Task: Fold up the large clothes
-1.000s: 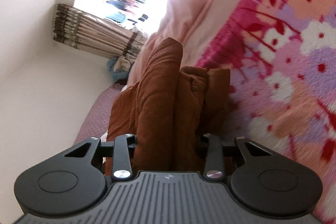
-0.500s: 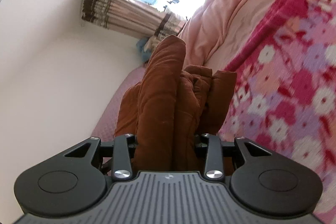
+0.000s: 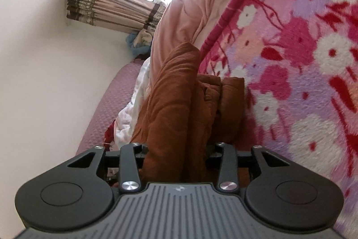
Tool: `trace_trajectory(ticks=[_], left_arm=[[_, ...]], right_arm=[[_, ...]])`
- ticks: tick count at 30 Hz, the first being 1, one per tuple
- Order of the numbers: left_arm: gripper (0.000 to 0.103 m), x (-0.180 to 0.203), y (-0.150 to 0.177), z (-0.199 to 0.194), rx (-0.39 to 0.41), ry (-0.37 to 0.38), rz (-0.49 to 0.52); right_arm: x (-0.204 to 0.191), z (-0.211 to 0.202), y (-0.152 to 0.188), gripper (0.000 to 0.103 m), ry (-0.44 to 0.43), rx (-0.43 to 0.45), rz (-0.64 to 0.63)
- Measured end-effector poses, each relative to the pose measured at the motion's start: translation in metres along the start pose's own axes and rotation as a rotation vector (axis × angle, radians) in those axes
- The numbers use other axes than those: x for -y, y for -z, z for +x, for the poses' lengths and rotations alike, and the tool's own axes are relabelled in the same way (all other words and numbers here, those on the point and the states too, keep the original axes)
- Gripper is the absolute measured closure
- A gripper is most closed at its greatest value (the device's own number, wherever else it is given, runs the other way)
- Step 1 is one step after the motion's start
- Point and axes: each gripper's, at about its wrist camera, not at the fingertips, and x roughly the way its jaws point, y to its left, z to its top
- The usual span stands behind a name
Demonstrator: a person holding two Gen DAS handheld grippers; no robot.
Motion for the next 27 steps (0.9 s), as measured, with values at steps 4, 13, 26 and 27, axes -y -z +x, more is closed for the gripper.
trace_trajectory(ticks=[4,13,26,27], left_arm=[[0.004,0.004,-0.006,-0.016,0.003,-0.045,0.026],[0.010,0.097,0.044,-0.109,0.304,-0.478,0.276],[0.010,0.180,0.182,-0.042,0.411,-0.615,0.536],[0.011,0.175,0.183,-0.035,0.400,-0.632,0.528]], right_arm=[[0.003,-0.003,0.003,0.044,0.006,0.003,-0.041],[-0.070,-0.076,0.017,0.052,0.266,0.194,-0.254],[-0.202,-0.070,0.161,0.070,0.571,0.265,-0.787],[-0.196,-0.066,0.162,0.072,0.586,0.249,-0.771]])
